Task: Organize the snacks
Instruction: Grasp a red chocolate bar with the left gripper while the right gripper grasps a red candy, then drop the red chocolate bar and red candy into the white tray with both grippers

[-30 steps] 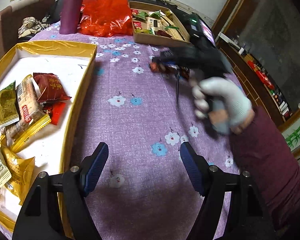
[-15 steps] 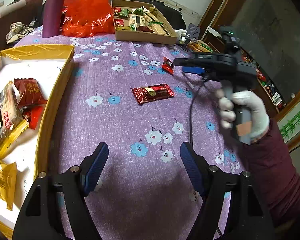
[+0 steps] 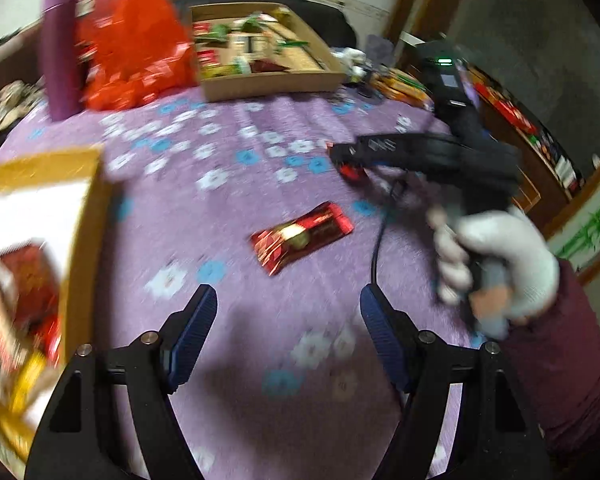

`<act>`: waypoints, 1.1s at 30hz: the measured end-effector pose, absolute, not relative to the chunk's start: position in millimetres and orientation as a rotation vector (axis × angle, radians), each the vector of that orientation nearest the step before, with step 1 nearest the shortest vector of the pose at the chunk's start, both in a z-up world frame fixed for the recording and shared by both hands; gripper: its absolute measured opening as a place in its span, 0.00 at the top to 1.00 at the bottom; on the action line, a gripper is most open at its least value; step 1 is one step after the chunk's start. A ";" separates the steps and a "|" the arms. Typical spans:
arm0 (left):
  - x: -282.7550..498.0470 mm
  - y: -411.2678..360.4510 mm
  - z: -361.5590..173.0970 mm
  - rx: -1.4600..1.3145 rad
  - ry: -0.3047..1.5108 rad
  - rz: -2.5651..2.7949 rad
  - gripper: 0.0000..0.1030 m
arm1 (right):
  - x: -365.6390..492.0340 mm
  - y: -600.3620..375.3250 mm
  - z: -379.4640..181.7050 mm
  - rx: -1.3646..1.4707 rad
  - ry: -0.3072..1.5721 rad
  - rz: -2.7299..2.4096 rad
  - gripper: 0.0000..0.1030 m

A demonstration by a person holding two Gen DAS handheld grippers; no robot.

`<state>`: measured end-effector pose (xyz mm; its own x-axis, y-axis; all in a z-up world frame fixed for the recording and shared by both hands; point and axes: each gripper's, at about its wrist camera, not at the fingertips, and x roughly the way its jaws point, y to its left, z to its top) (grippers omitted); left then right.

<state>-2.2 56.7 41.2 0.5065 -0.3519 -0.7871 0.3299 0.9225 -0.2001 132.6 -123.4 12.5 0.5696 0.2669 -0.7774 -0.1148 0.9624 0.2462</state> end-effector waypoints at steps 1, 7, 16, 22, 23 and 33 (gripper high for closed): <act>5.3 47.3 38.8 0.009 0.951 -0.438 0.28 | 123.8 -128.6 13.7 0.195 0.941 0.247 0.75; 45.7 11.4 19.0 0.197 0.967 -0.496 0.28 | 66.5 -158.7 17.6 0.350 0.934 0.384 0.75; 43.8 2.3 11.5 0.261 0.987 -0.479 0.51 | 64.7 -169.6 18.4 0.388 0.907 0.397 0.74; 51.2 -4.9 7.6 0.239 0.969 -0.458 0.38 | 67.4 -171.2 14.3 0.395 0.915 0.394 0.74; 54.0 -4.5 6.5 0.221 0.971 -0.461 0.33 | 67.3 -170.7 14.0 0.393 0.916 0.394 0.74; 36.6 -2.4 11.2 0.243 0.944 -0.459 0.76 | 68.2 -163.9 6.0 0.355 0.919 0.378 0.74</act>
